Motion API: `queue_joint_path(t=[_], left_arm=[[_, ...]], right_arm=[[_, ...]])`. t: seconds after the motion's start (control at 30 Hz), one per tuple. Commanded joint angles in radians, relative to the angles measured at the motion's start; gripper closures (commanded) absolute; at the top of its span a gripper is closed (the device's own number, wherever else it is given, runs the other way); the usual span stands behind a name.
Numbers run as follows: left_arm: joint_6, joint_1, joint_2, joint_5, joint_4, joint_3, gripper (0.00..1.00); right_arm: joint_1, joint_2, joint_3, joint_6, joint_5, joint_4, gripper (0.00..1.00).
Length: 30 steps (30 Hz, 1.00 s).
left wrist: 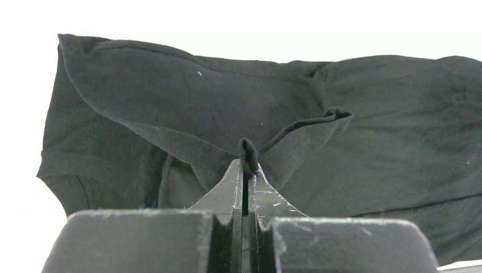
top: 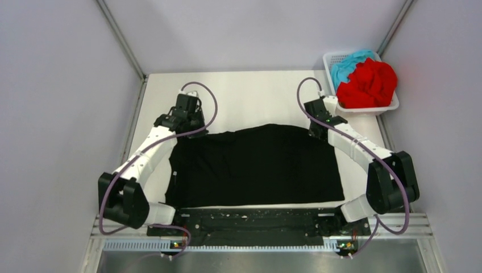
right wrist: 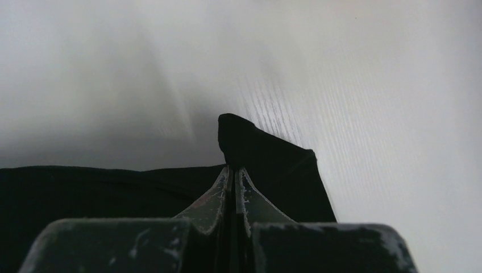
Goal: Fold and stack the t-shirts
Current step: Fold the other side of the tshirt into a rectangle
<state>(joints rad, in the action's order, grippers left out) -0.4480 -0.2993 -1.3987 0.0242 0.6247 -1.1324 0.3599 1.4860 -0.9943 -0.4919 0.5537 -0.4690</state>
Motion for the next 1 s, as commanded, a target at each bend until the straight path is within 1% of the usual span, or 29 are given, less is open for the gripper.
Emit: queue_joint_path(t=[0.0,0.2,0.5,0.77,0.97], left_arm=[[-0.051,-0.013,0.121,0.010,0.000,0.053,1.00],[-0.107,-0.029,0.246,0.041,0.089,0.091,1.00],[-0.136,-0.054,0.425,0.045,0.153,0.172,1.00],[-0.169,-0.063,0.574,0.016,0.232,0.283,1.00],[-0.230,-0.064,0.677,0.051,0.291,0.340,1.00]], right_arm=[[0.007,-0.085,0.003,0.027,-0.021,-0.017,1.00],[0.008,-0.151,0.022,0.037,-0.063,-0.023,1.00],[0.007,-0.253,0.074,0.048,-0.079,-0.033,1.00],[0.007,-0.357,0.139,0.043,-0.096,-0.088,1.00],[0.008,-0.415,0.185,0.016,-0.088,-0.146,1.00]])
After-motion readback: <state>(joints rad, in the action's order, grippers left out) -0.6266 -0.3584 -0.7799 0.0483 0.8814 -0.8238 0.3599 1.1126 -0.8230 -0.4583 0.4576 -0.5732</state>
